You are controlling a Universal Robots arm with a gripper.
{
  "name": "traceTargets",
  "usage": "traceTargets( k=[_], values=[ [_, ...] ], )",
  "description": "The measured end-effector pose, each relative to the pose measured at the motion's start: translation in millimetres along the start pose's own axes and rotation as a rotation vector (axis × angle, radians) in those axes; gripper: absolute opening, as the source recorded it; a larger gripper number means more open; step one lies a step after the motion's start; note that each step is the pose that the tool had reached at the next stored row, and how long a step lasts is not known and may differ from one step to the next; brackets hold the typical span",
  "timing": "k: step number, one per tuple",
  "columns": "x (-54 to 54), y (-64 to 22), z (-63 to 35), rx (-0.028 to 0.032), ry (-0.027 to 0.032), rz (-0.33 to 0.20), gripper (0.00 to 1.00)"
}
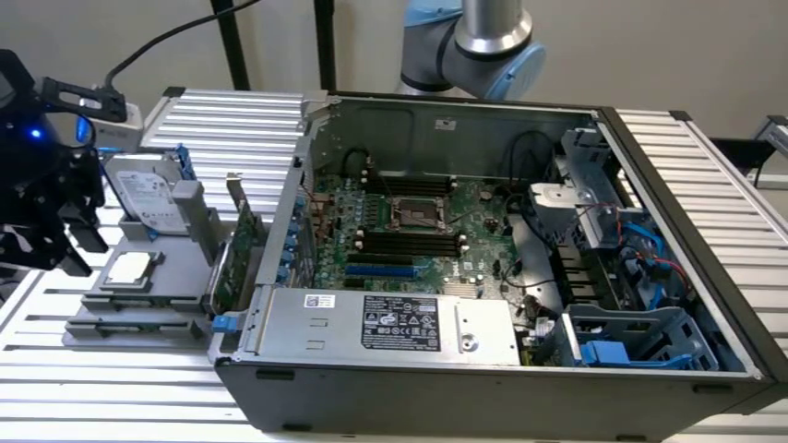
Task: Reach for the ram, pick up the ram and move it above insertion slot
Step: 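Pick up the ram and move it above insertion slot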
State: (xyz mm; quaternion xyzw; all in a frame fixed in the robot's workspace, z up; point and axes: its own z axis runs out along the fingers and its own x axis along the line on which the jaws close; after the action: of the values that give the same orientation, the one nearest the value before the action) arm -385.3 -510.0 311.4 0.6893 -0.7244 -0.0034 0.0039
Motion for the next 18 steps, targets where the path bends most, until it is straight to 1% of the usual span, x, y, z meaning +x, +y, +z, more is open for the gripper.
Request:
traceTargets(
  k=[5,12,18],
  values=[
    [1.3,-0.1,8.9,-0.0001,0.0001,-0.009,0.36],
    [2.9,-1.0,21.8,0.0001,0.0005,-0.054,0.36],
    [9.7,-1.5,32.7,0.0002,0.0005,-0.057,0.36]
  ],
)
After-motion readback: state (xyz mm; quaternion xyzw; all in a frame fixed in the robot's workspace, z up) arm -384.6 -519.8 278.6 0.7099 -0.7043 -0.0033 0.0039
